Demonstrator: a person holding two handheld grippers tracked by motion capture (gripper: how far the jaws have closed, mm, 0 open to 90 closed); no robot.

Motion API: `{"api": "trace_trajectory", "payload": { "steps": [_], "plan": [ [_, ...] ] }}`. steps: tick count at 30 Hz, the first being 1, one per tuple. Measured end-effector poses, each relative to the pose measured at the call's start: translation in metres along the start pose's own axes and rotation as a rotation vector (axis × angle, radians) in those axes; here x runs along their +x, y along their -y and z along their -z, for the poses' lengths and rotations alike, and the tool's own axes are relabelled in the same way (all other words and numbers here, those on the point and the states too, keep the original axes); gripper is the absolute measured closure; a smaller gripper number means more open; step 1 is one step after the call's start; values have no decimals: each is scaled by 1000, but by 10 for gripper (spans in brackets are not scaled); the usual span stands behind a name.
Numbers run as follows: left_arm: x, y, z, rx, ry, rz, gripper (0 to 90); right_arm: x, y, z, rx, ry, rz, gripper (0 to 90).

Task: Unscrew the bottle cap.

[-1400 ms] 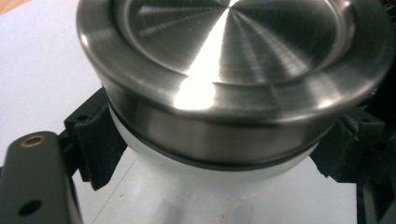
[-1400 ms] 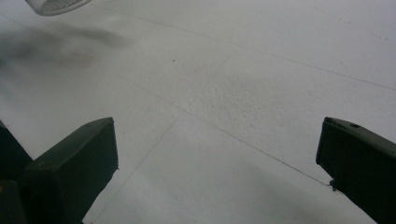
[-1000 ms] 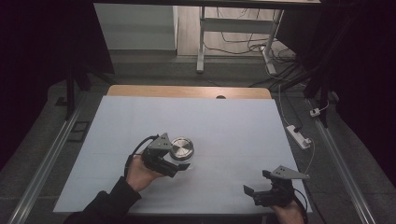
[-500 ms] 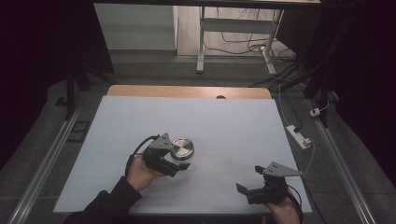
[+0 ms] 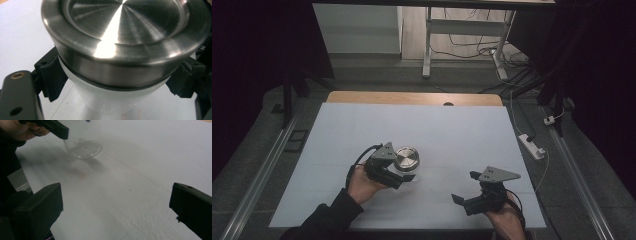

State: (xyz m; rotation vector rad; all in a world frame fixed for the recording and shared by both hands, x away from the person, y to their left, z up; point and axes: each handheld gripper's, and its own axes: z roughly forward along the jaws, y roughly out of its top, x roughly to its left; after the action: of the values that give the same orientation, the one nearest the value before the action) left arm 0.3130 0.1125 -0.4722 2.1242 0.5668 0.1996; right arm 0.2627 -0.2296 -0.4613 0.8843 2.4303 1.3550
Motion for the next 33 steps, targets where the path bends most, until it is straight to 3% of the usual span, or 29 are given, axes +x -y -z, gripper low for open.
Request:
{"api": "trace_trajectory", "payload": {
  "steps": [7, 15, 21, 27, 33],
  "plan": [
    [2, 1, 0, 0, -2, 3, 155, 8, -13, -11, -3, -53, 7, 0],
    [2, 1, -2, 2, -1, 7, 156, 13, -34, -27, -24, -77, 41, 0],
    [1, 1, -3, 6, 5, 2, 155, 18, -48, -41, -2, -104, 61, 0],
    [0, 1, -5, 9, 5, 1, 155, 23, -59, -52, 15, -82, 95, 0],
    [-1, 1, -6, 4, 5, 8, 156, 23, -72, -60, 15, -84, 75, 0]
  ]
}}
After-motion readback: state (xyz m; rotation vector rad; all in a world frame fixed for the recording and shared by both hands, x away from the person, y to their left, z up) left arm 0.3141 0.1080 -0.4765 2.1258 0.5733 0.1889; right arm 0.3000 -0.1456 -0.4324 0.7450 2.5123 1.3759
